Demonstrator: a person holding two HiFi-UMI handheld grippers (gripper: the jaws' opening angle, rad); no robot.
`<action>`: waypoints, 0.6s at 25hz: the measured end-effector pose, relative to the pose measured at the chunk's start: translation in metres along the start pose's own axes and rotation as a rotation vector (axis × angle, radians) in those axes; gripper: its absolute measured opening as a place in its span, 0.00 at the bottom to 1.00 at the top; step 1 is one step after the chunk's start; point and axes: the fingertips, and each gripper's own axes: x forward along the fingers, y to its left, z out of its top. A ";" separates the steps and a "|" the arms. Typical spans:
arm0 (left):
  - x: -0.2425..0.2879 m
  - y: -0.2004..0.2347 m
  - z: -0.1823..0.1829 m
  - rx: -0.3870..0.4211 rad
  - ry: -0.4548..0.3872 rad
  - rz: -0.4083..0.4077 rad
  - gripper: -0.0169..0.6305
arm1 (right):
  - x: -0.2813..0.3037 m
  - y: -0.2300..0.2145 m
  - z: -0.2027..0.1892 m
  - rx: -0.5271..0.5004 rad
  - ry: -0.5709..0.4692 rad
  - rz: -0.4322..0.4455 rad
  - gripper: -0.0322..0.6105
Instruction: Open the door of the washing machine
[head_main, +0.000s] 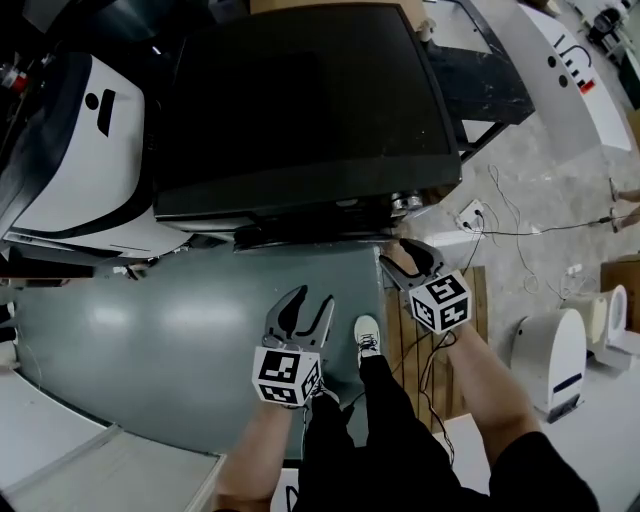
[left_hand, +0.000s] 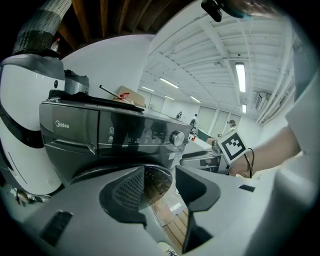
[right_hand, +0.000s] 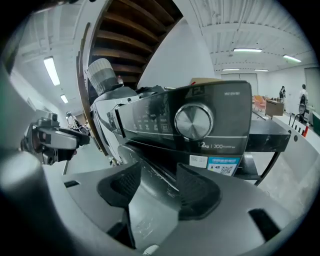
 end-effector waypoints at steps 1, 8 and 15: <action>0.007 0.002 -0.002 -0.005 0.004 0.003 0.33 | 0.007 -0.004 -0.004 -0.010 0.015 0.008 0.41; 0.047 0.012 -0.017 -0.038 0.027 0.023 0.33 | 0.055 -0.022 -0.034 -0.097 0.109 0.064 0.41; 0.062 0.017 -0.030 -0.062 0.044 0.040 0.33 | 0.086 -0.029 -0.050 -0.165 0.188 0.103 0.41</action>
